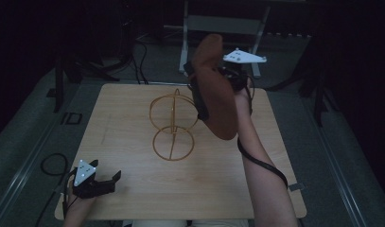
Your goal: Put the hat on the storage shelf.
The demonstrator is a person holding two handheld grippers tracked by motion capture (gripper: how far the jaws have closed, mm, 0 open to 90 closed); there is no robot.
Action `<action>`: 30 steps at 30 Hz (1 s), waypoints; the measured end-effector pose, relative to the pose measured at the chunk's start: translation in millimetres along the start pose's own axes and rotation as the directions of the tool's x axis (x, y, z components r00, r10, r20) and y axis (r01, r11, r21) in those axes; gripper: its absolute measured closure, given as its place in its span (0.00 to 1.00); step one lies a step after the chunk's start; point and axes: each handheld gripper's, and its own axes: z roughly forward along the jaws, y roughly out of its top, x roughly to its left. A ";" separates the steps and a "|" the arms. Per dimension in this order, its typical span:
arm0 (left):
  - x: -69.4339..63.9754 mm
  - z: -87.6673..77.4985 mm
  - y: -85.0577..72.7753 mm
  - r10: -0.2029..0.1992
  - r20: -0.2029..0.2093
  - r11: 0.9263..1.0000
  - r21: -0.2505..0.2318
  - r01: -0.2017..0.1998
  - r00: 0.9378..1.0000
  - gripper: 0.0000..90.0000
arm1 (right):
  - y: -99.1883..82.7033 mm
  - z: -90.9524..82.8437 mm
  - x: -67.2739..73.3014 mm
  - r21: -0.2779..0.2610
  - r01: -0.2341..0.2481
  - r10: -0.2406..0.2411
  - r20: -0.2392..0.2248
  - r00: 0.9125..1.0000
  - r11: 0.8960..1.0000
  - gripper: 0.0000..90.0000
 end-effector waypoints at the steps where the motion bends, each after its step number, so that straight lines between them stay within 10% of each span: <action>1: 0.5 -0.5 0.2 0.002 -0.001 1.000 0.000 -0.002 1.000 0.03 | 0.9 4.9 5.0 0.014 0.009 -0.009 -0.016 1.000 1.000 0.97; 11: 1.1 -1.7 -0.3 0.000 0.001 1.000 -0.012 0.000 1.000 0.03 | -13.4 51.6 48.1 0.142 0.090 -0.071 -0.131 0.989 0.986 0.95; 23: -0.2 0.2 -1.2 -0.001 0.008 1.000 -0.006 0.001 1.000 0.03 | -26.8 62.3 62.5 0.158 0.090 -0.062 -0.176 0.982 0.983 0.38; 30: 0.2 -0.2 -2.1 -0.003 0.007 1.000 -0.006 0.003 1.000 0.03 | -33.4 64.5 75.1 0.190 0.160 -0.129 -0.166 0.978 0.969 0.30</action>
